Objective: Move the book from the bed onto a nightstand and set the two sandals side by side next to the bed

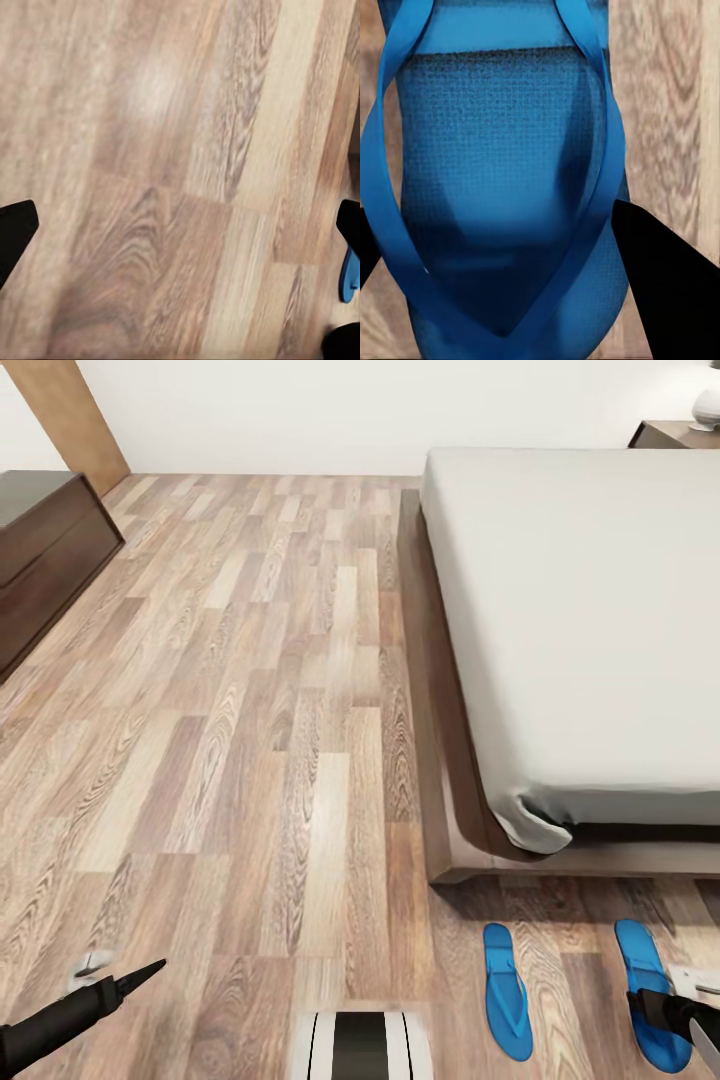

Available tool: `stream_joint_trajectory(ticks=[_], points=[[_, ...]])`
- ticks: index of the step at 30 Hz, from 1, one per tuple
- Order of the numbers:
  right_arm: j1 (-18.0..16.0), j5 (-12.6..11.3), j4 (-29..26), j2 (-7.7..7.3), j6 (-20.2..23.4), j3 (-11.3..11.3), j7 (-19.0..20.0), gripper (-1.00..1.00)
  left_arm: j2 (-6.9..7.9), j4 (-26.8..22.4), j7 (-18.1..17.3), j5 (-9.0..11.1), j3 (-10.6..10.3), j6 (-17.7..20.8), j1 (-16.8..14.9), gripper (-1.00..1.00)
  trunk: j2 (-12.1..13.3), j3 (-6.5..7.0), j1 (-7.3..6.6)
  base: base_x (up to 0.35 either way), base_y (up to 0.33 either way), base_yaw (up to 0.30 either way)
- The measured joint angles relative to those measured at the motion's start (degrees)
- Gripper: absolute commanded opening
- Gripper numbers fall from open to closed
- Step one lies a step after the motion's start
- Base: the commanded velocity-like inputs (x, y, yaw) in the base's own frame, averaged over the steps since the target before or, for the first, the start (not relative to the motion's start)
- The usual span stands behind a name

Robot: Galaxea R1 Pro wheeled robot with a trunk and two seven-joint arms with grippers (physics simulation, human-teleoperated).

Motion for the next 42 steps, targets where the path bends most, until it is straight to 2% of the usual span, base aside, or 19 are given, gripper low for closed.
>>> stream_joint_trajectory(ticks=[13,17,25,42], points=[[0.01,0.0,0.01,0.0,0.01,0.0,0.0,-1.0,0.0,0.0,0.09,0.0,-0.03,0.0,0.01,1.0,0.0,0.0,0.0,0.004,0.269,0.0],[0.02,0.03,-0.03,-0.01,0.04,-0.02,0.0,-1.0,0.0,0.08,0.31,0.05,0.03,-0.13,-0.01,1.0,0.0,0.0,0.0,0.039,0.055,0.0],[0.03,0.03,-0.03,-0.01,0.05,0.05,0.0,-1.0,-0.01,3.24,5.74,0.0,0.02,-3.99,0.07,1.0,0.0,0.0,-0.02,0.158,0.002,0.0],[0.02,0.03,-0.03,-0.01,0.04,0.05,0.0,-1.0,0.04,3.56,6.11,0.03,0.05,-4.17,0.06,1.0,0.0,0.0,0.0,0.015,0.067,0.0]])
